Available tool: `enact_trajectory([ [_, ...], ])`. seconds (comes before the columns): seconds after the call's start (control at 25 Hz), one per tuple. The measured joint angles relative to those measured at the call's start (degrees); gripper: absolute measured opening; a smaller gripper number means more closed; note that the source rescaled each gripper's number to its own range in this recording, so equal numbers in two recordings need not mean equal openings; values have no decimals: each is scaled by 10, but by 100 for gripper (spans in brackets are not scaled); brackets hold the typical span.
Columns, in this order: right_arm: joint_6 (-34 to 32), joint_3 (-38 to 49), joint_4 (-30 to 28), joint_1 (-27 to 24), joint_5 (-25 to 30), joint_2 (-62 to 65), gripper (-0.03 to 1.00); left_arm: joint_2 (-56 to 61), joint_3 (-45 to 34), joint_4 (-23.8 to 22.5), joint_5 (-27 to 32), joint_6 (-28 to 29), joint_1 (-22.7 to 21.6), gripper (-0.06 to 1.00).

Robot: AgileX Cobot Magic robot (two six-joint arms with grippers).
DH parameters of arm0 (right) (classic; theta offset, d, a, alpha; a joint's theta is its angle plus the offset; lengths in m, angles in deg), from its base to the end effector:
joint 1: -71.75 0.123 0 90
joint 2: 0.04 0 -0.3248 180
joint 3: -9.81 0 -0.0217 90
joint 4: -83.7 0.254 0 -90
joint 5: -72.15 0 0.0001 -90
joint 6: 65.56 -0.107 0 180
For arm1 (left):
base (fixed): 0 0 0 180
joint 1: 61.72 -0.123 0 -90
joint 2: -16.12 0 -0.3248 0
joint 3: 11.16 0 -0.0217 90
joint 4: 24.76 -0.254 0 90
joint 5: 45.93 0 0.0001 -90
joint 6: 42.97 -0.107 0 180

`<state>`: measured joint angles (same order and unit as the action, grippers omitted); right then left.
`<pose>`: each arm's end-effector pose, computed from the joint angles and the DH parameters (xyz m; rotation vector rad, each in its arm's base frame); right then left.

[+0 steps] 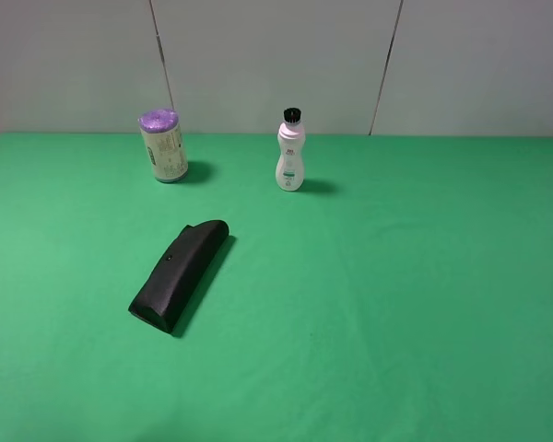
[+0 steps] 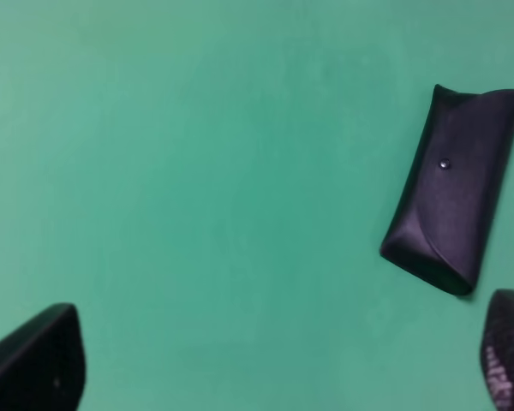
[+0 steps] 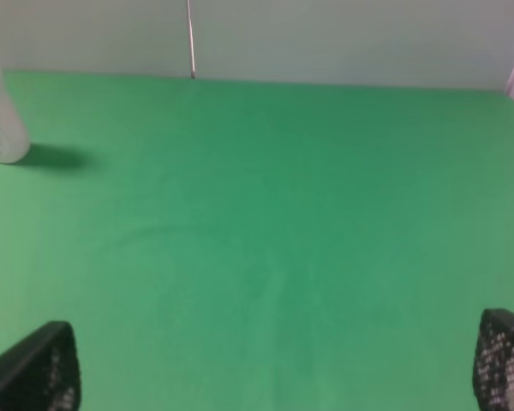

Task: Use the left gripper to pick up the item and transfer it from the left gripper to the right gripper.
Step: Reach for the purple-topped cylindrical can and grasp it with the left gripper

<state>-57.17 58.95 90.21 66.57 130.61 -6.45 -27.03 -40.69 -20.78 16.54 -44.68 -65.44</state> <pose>-0.0272 0.0129 0.2777 -0.0590 1.9841 -0.0187 0.0747 -0.0017 0.3658 -0.0492 2.3558 -0.0421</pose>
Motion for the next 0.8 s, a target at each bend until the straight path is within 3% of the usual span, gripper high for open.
enact_trajectory([
  [0.24,0,0,0,0,0,0,100,-170,87,22,-31,-48,0,99],
  [0.52,0,0,0,0,0,0,100,-372,196,36,-57,-76,5,100],
  [0.8,0,0,0,0,0,0,100,-542,312,33,-90,-78,37,100],
])
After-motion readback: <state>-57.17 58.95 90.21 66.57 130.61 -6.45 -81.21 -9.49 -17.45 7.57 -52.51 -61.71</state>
